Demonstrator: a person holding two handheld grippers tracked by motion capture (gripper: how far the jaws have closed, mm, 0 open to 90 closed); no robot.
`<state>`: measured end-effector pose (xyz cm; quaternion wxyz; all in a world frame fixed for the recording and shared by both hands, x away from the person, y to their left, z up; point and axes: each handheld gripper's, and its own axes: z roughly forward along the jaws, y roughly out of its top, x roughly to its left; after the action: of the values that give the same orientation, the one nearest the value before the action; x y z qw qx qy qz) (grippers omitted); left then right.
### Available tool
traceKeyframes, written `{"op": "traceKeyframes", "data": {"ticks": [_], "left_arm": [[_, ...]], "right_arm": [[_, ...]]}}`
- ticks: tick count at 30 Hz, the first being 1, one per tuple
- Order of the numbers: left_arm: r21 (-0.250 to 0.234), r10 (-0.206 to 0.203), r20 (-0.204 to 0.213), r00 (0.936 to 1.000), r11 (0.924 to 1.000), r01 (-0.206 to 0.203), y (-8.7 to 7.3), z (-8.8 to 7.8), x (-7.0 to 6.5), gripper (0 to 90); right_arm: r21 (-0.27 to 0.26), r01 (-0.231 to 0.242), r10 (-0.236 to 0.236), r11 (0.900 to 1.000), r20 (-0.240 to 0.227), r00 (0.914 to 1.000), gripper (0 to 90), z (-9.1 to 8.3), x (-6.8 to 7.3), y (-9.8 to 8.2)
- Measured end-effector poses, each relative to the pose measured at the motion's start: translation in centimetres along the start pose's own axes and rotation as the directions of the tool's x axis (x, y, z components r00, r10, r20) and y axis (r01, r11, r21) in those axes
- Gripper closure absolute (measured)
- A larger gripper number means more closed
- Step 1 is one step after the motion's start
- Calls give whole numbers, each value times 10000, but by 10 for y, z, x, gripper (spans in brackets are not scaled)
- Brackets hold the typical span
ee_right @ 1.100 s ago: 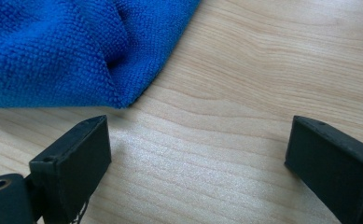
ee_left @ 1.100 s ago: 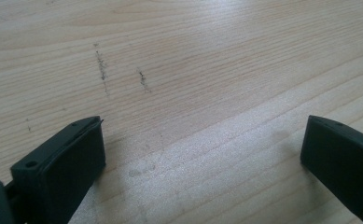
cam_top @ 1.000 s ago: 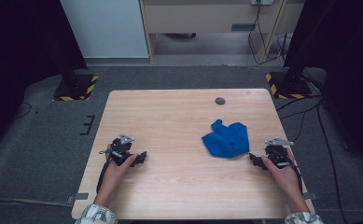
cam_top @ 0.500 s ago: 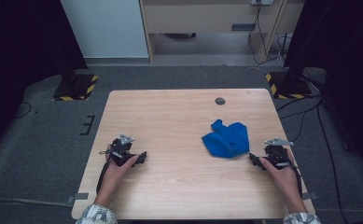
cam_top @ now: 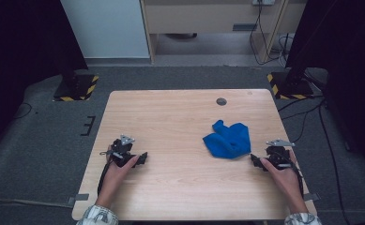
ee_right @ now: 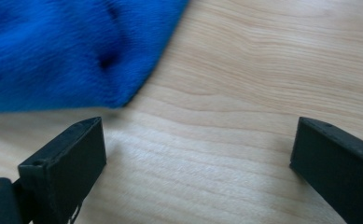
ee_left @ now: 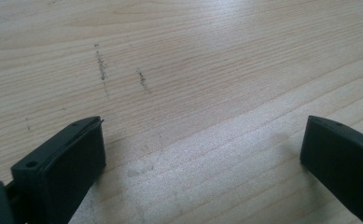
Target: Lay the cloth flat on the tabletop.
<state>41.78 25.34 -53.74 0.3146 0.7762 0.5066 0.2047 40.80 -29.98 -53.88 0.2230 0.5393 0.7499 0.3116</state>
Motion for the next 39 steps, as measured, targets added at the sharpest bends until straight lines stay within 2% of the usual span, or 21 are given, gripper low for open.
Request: {"op": "traceKeyframes", "data": {"ticks": [2, 6, 9, 10, 11, 12, 14, 15, 18, 24, 27, 31, 34, 37, 38, 39], "left_arm": [[0, -2, 0, 10000, 10000, 2, 0, 0, 0, 0], [1, -1, -1, 10000, 10000, 1, 0, 0, 0, 0], [1, -1, -1, 10000, 10000, 1, 0, 0, 0, 0], [0, -2, -1, 10000, 10000, 2, 0, 0, 0, 0], [1, -1, 0, 10000, 10000, 1, 0, 0, 0, 0], [1, -1, -1, 10000, 10000, 1, 0, 0, 0, 0], [4, 12, 8, 10000, 10000, -12, 0, 0, 0, 0], [0, 11, 15, 10000, 10000, -11, 0, 0, 0, 0], [0, 23, 20, 10000, 10000, -23, 0, 0, 0, 0], [0, 23, 16, 10000, 10000, -23, 0, 0, 0, 0], [-1, 26, 14, 10000, 10000, -26, 0, 0, 0, 0], [0, 29, 16, 10000, 10000, -29, 0, 0, 0, 0], [2, 29, 15, 10000, 10000, -29, 0, 0, 0, 0], [-1, 28, 13, 10000, 10000, -28, 0, 0, 0, 0], [-1, 28, 14, 10000, 10000, -28, 0, 0, 0, 0], [-2, 26, 13, 10000, 10000, -26, 0, 0, 0, 0]], "right_arm": [[4, 174, -174, 9998, -197, 9997, 71, -2, 1, 0], [26, 99, -99, 9999, -183, 9998, 81, -7, 5, 3], [-267, 414, -421, 9988, -251, 9988, 83, -16, 11, 8], [-643, 577, -604, 9963, -406, 9974, 83, -22, 16, 13], [-643, 577, -604, 9963, -406, 9974, 83, -22, 16, 13], [-822, 710, -753, 9941, -506, 9959, 80, -24, 19, 16], [-1078, 688, -778, 9918, -823, 9936, 71, -25, 25, 22], [-1146, 509, -637, 9921, -1108, 9918, 68, -24, 30, 25], [-1207, 621, -781, 9907, -1326, 9881, 69, -24, 42, 33], [-1549, 1295, -1555, 9794, -1694, 9732, 69, -26, 66, 54], [-1459, 1322, -1584, 9804, -1855, 9698, 72, -18, 69, 62], [-812, 1398, -1526, 9868, -1833, 9711, 78, 5, 70, 70], [-323, 1117, -1158, 9932, -1880, 9753, 113, 22, 66, 69], [-43, 1174, -1158, 9931, -1995, 9730, 174, 31, 65, 66], [121, 1322, -1268, 9911, -2095, 9696, 237, 35, 63, 65], [249, 1253, -1160, 9918, -2356, 9649, 312, 37, 61, 63]]}}
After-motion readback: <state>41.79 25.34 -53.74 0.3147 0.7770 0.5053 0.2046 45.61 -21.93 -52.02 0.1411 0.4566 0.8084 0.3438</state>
